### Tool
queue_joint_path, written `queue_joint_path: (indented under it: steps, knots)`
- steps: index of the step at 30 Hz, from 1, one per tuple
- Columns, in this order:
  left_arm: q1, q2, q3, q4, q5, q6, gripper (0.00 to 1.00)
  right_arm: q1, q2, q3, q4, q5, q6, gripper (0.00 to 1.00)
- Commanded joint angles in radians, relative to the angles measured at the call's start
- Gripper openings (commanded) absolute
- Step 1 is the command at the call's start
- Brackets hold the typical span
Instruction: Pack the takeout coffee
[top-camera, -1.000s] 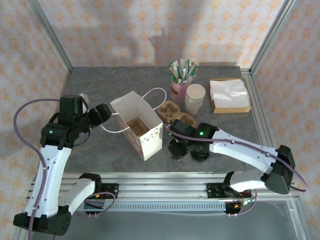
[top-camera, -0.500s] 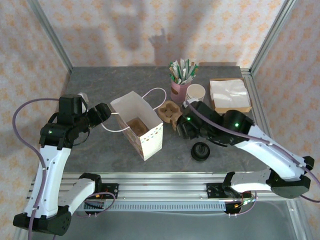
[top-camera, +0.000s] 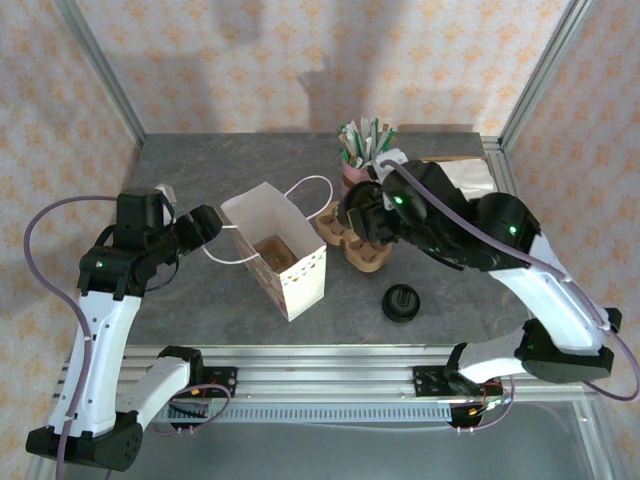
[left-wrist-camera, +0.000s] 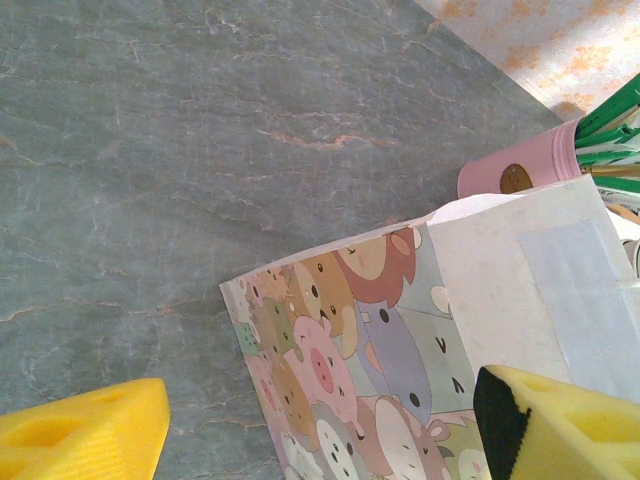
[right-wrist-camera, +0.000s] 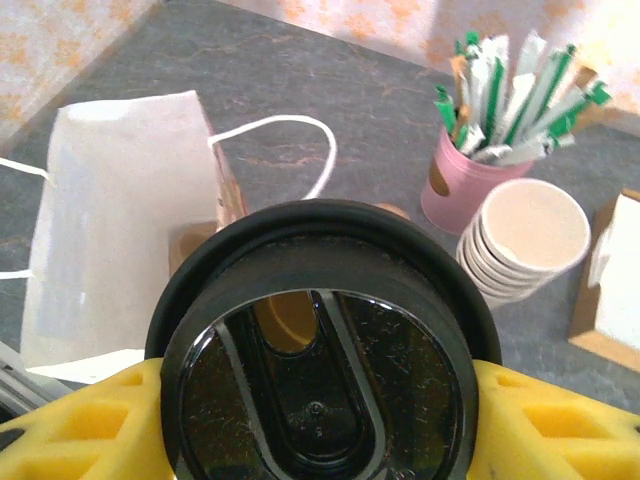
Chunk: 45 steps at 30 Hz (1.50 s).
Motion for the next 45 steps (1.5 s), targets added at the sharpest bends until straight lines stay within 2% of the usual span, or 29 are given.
queue_joint_path:
  steps: [1,8,18,30,45]
  knots:
    - [0.008,-0.001,0.020,-0.013,0.006,0.005,0.81,0.014,0.073,0.084,0.048,-0.056,-0.063,0.61]
    - [0.008,0.001,0.011,-0.013,0.013,0.011,0.81,0.076,0.279,0.291,0.045,-0.111,-0.085,0.61]
    - [0.007,0.002,0.002,-0.017,0.004,0.023,0.81,0.083,0.519,0.471,-0.098,-0.151,-0.041,0.60]
    - [0.007,-0.002,-0.002,-0.017,0.001,0.025,0.81,0.083,0.699,0.577,-0.236,-0.181,0.022,0.60]
    - [0.007,-0.002,-0.017,-0.013,0.009,0.023,0.80,0.083,0.810,0.639,-0.374,-0.165,0.118,0.58]
